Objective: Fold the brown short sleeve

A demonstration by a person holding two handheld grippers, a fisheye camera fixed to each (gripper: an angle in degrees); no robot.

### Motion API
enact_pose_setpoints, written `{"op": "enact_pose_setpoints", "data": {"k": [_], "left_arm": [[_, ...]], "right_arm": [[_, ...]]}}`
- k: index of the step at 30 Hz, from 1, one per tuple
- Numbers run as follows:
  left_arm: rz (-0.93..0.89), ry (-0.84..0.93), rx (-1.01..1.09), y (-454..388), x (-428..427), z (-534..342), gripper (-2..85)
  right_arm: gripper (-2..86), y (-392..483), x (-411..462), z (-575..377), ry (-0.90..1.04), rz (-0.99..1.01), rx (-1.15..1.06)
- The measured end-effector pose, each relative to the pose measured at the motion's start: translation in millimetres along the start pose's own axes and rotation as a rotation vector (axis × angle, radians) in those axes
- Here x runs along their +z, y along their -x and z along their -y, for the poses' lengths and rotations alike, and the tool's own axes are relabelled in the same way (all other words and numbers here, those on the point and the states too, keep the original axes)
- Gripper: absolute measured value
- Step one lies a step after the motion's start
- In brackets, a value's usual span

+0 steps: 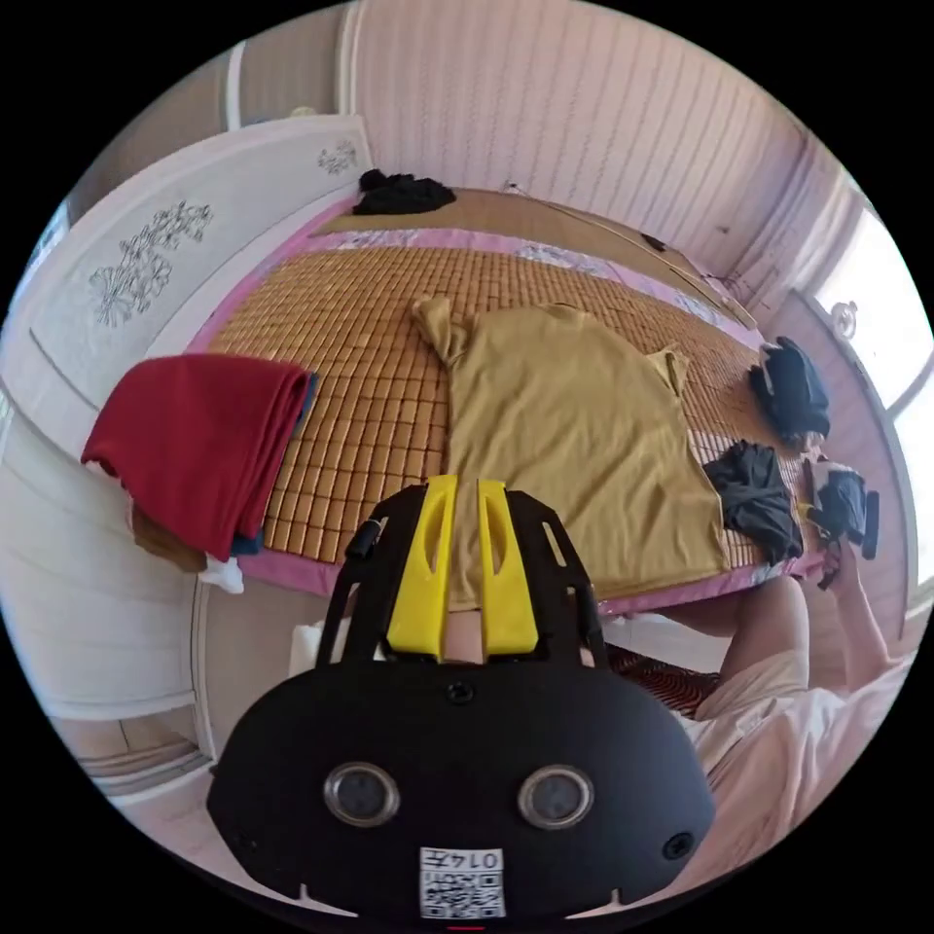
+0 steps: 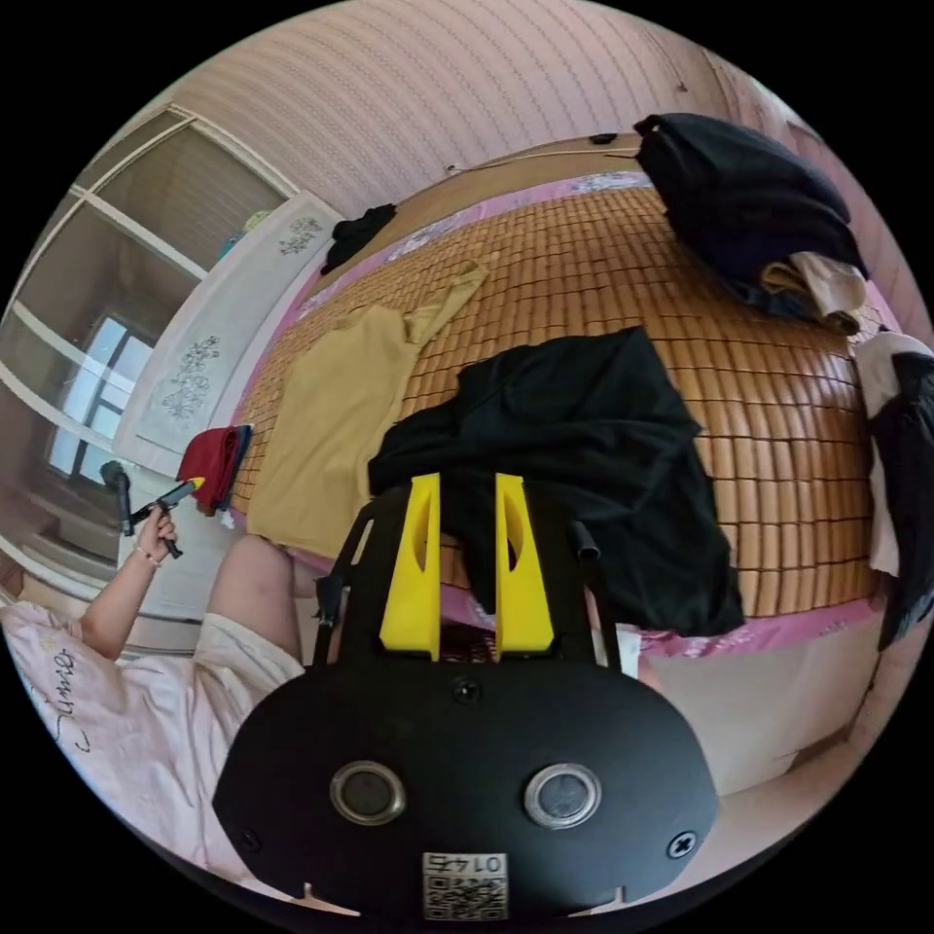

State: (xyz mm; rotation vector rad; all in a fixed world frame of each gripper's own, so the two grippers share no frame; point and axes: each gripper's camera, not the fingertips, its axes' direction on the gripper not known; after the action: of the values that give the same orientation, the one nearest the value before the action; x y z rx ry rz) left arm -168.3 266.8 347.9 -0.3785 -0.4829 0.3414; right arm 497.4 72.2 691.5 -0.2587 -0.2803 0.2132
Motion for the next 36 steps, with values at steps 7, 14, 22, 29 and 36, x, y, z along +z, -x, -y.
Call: {"op": "enact_pose_setpoints", "data": {"k": [7,14,22,29,36], "left_arm": [[-0.278,0.141,0.575,-199.9,76.7,61.9,10.7],[-0.302,0.420,0.779,-359.0,184.4,83.9,11.9],[-0.343,0.359,0.802,-384.2,174.8,108.4,3.6],[-0.718,0.006,0.874,-459.2,88.8,168.2,3.8],[-0.810,-0.082,0.924,-519.7,41.1,211.1,6.6]], "right_arm": [[14.0,-16.7,34.7,12.8,0.154,-0.176,0.126],[5.3,21.4,34.3,7.6,0.129,-0.168,0.075],[2.1,-2.0,-27.0,-10.8,-0.106,0.230,0.156],[2.0,-25.7,-180.7,11.7,-0.488,0.164,0.070],[4.1,-79.3,-316.9,11.6,-0.674,-0.269,0.223]]}}
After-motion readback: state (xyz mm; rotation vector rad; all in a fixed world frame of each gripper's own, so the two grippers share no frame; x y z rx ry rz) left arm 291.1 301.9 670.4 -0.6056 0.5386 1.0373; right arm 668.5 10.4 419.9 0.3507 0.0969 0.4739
